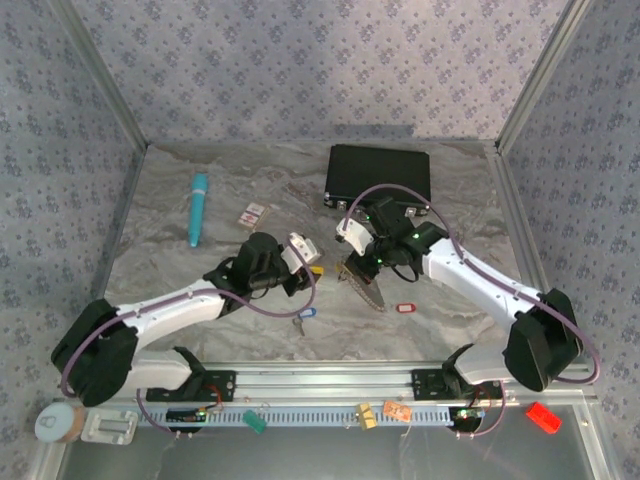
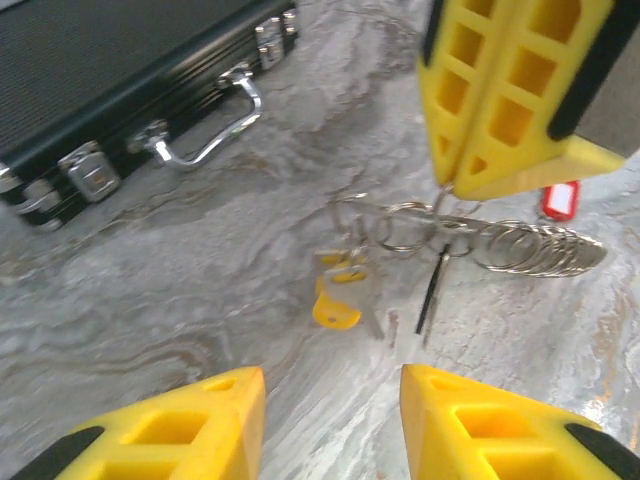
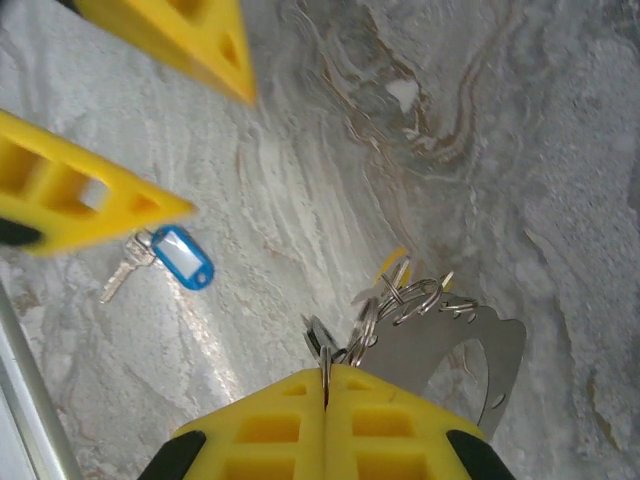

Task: Put the keys on the keyring

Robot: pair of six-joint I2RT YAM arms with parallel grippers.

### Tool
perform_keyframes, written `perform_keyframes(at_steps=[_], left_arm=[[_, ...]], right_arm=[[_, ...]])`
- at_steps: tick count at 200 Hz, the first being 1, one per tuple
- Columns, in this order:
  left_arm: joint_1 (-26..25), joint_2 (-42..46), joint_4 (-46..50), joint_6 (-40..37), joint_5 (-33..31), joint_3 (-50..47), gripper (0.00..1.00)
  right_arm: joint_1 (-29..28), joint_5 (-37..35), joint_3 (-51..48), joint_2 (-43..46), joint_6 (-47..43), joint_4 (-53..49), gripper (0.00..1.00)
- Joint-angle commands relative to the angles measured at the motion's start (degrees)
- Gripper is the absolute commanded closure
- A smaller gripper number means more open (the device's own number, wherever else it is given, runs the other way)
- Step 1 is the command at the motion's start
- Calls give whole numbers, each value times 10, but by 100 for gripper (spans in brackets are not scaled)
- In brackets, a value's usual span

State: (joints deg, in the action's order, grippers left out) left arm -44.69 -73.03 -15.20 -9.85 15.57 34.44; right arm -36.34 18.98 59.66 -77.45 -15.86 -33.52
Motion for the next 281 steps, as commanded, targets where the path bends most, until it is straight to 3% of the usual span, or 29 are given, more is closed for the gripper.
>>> perform_keyframes(at_steps=[1, 96, 145, 183, 230, 281], left_arm=[[-4, -18, -50, -27, 69, 22, 62], [-43, -24, -68, -55, 74, -12, 68], [-46, -1, -143, -42, 2, -63, 64], [-17, 46, -148, -19, -17, -93, 63], [23, 147, -137, 62, -121, -152, 59], [29, 196, -111, 105, -154, -170, 56]], right_arm=[[0, 39, -7, 19, -28, 19, 100], [1, 52, -4, 18, -7, 21, 100], [-1, 40, -7, 12, -2, 4, 100], [-28, 3, 6, -37, 5, -23, 100], [-48, -79, 26, -114, 66, -12, 100], [-55, -149, 82, -216, 129, -12, 100]])
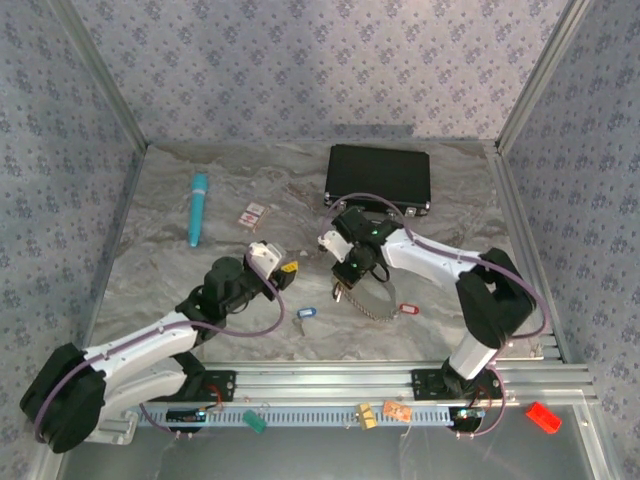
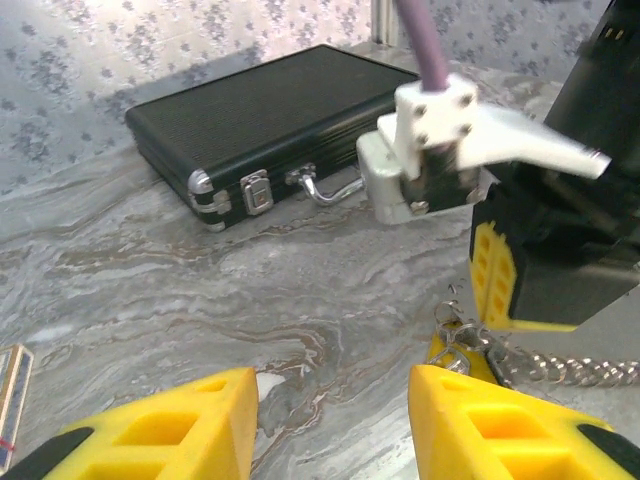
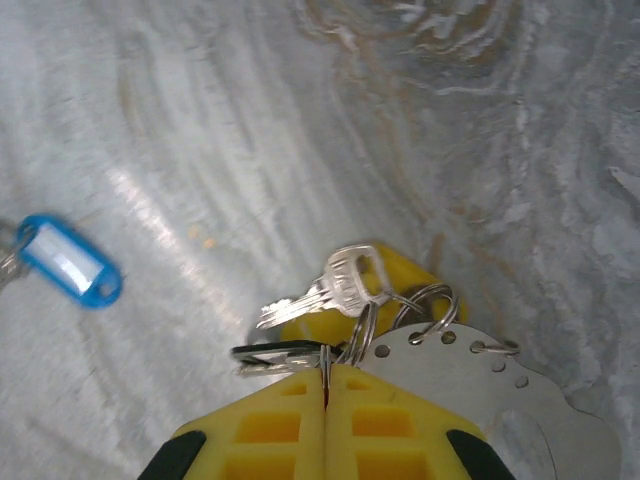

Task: Put the keys on the keyring

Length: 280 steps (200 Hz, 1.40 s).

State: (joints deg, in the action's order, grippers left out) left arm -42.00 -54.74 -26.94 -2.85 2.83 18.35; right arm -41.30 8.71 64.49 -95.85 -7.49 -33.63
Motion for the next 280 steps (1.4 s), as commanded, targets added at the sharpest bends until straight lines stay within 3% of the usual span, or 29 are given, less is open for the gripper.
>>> perform_keyframes(at_steps=[1, 47, 95, 108, 145, 184, 225, 280], left_arm=[[3, 14, 7, 36, -27, -9, 56], [5, 11, 12, 54, -48, -9, 54], [6, 0, 5, 55, -45, -3, 53], [5, -2, 5, 54, -42, 1, 53], [7, -5, 6, 51, -38, 10, 52], [9, -19, -8, 53, -30, 19, 52], [9, -52, -32, 52, -15, 33, 52], [9, -61, -34, 59, -3, 42, 52]], right_arm=[[-5, -47, 33, -34, 46, -11, 100], [-4, -64, 80, -86, 64, -10, 100], [4, -45, 66, -61, 75, -12, 71], [7, -40, 50, -33, 79, -13, 67], [11, -66, -19, 50, 114, -52, 67], [-11, -138, -101, 144, 240, -128, 71], [-35, -167, -111, 125, 330, -217, 73], [-46, -173, -90, 75, 312, -212, 72]])
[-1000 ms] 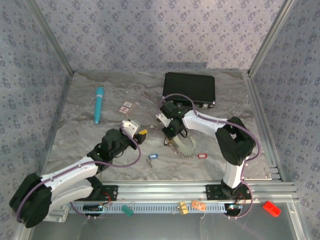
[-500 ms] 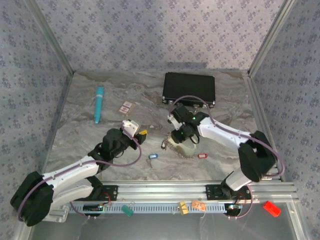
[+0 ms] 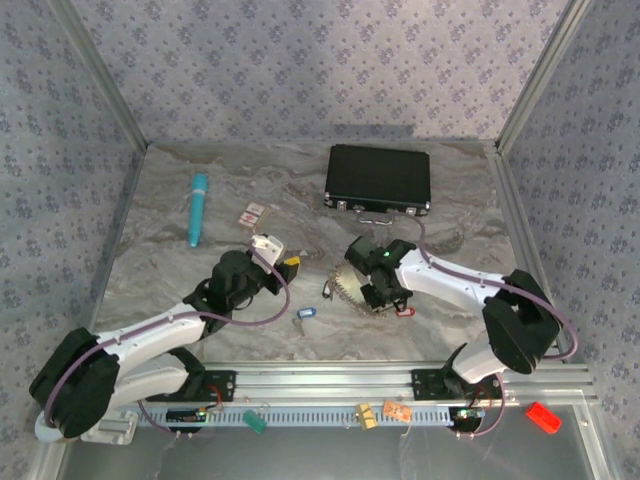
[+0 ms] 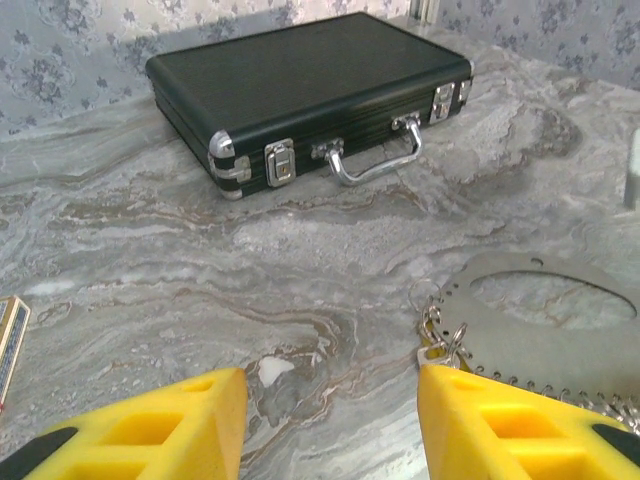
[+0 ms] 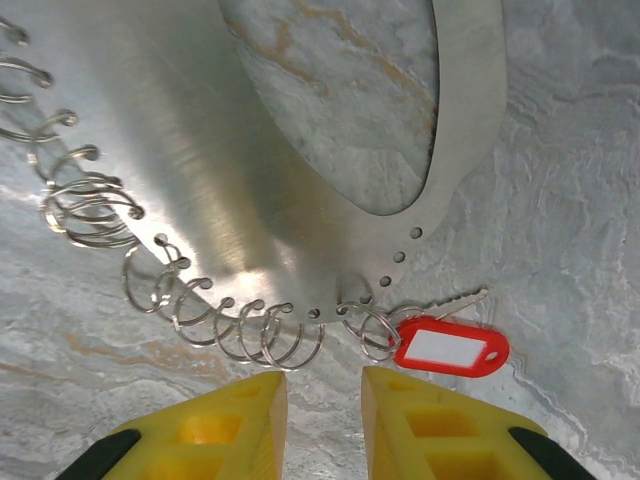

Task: Put the keys on the keyring

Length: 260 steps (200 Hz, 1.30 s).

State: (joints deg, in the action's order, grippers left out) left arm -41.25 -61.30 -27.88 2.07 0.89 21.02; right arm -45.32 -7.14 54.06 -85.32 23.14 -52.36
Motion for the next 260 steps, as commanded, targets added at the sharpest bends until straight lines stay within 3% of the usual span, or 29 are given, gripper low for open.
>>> perform_keyframes(at_steps=[1, 159, 260], left_arm=[[2, 5, -25, 10, 17, 15, 52], [1, 31, -6, 10, 10, 8, 52], [1, 32, -7, 7, 8, 8, 52]], right_arm=[[-6, -14, 15, -33, 6, -25, 72], [-19, 14, 25, -104, -18, 4, 66], [-39, -51, 49, -129, -26, -27, 71]])
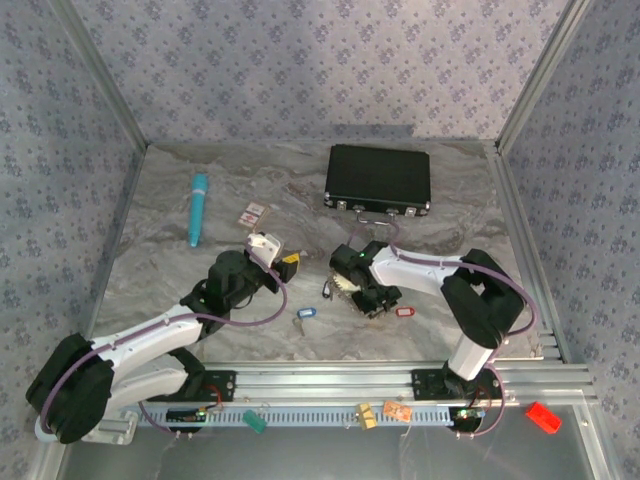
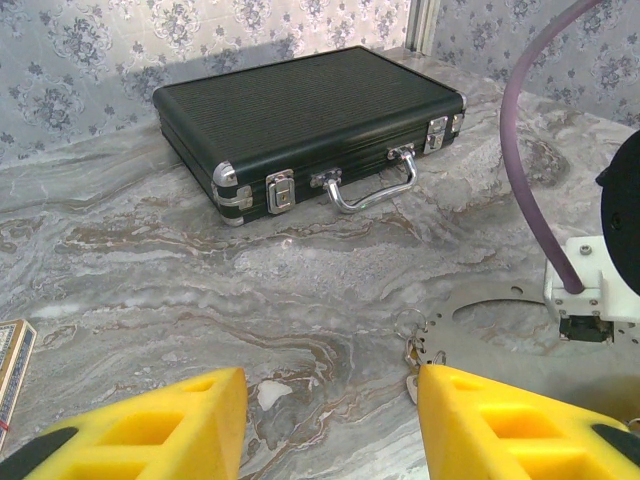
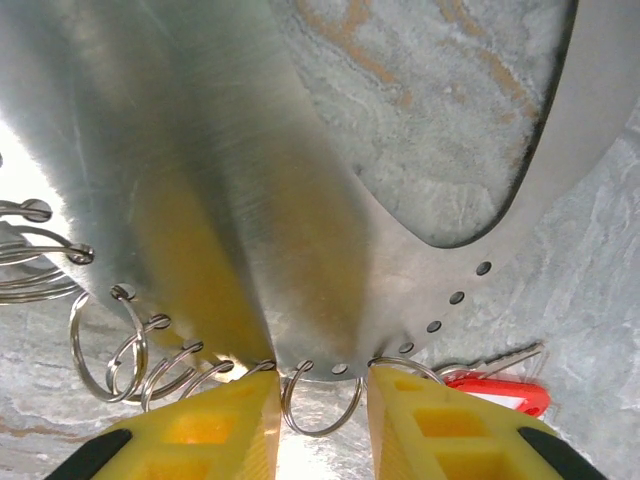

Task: Put the keys on the keyring

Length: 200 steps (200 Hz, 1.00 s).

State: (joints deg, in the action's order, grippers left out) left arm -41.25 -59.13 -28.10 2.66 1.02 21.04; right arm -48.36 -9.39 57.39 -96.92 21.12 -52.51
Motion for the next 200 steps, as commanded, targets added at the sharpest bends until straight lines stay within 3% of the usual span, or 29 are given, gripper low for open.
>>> perform_keyframes(at_steps=[1, 114, 200], left_arm=[[1, 10, -5, 1, 7, 8, 52], [1, 30, 3, 1, -3, 0, 52], [2, 29, -3, 0, -1, -1, 52]], right_arm=[[-9, -29, 16, -13, -7, -27, 71], [-27, -92, 36, -7, 14, -53, 79], [3, -5, -24, 90, 70, -2, 72]])
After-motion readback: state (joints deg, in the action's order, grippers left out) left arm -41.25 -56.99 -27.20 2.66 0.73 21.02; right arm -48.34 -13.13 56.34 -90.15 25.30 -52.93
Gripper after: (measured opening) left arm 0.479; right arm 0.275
